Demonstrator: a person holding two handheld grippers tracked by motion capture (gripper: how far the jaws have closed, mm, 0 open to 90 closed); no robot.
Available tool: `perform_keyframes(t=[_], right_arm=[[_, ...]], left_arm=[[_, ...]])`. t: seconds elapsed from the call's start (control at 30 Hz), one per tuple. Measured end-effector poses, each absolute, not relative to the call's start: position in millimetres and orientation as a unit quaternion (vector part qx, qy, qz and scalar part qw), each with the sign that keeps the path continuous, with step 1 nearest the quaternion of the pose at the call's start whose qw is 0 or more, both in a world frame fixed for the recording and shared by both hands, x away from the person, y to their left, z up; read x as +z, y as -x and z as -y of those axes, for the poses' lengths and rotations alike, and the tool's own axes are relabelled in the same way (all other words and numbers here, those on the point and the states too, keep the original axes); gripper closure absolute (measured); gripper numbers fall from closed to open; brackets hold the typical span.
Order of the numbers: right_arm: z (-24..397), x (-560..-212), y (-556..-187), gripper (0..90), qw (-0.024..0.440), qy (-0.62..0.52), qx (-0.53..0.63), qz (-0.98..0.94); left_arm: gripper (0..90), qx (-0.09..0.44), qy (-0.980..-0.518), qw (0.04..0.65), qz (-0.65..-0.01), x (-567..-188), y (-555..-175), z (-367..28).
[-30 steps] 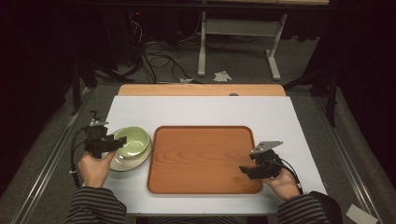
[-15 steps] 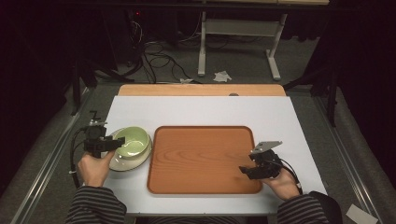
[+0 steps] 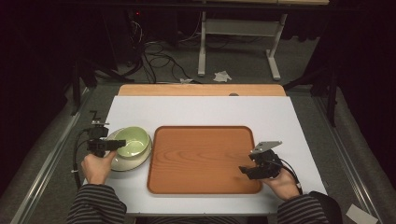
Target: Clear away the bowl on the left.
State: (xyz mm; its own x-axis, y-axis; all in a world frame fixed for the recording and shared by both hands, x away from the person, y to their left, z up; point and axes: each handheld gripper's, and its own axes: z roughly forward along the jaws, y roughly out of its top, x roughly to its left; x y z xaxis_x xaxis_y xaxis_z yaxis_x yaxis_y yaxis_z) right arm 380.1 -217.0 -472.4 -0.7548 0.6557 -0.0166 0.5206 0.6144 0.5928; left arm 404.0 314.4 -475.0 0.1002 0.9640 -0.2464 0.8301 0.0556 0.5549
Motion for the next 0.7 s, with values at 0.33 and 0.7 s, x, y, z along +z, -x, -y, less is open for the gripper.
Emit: perform_keyframes(t=[0.33,0.7], right_arm=[[216.2,-473.3,-380.4,37.1,0.116,-0.328,0.288,-0.892],[216.3,-473.2,-380.7,37.1,0.117,-0.328,0.289,-0.892]], left_arm=[[76.3,0.084,-0.662,0.296,-0.683,-480.4,-409.7,-320.5],[83.4,0.073,-0.659,0.3,-0.685,-479.3,-412.0,-320.7]])
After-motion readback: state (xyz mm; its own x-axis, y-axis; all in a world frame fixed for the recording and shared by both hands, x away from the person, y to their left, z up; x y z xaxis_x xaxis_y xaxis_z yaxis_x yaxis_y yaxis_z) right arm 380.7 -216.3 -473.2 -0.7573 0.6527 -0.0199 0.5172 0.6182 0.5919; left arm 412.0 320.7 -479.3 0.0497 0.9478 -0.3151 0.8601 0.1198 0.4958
